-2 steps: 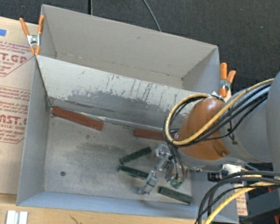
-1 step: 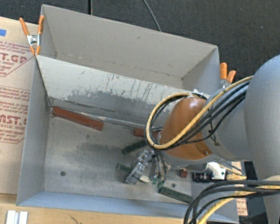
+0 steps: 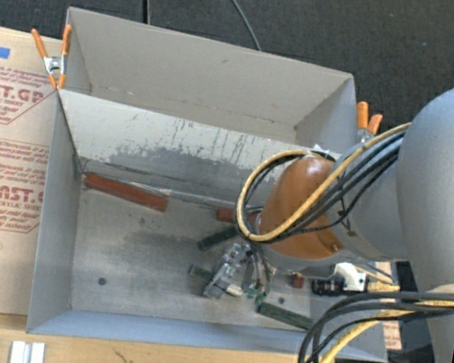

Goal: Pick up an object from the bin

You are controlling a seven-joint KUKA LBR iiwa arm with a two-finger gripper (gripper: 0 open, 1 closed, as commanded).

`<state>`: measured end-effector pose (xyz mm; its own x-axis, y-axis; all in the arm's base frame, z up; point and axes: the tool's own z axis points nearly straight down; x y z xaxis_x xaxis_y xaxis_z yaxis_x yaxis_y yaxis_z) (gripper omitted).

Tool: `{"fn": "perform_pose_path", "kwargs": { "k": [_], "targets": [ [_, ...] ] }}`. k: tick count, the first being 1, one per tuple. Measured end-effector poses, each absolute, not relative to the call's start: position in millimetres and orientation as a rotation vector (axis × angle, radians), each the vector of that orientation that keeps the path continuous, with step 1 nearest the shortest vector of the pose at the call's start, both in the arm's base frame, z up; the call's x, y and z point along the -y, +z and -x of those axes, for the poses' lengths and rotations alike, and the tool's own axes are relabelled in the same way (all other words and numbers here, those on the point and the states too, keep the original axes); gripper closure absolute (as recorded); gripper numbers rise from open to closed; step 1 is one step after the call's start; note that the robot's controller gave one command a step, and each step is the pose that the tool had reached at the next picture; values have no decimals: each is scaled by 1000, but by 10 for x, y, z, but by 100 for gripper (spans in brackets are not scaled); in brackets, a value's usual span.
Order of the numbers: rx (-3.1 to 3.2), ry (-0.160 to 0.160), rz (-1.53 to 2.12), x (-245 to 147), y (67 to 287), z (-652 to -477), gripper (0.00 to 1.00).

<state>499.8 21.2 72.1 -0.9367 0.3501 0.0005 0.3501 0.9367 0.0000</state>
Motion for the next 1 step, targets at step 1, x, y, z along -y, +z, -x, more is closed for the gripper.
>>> {"fn": "perform_pose_path", "kwargs": {
  "k": [1],
  "targets": [
    [3097,1,534,2,2007,-5014,100]
  ]
}}
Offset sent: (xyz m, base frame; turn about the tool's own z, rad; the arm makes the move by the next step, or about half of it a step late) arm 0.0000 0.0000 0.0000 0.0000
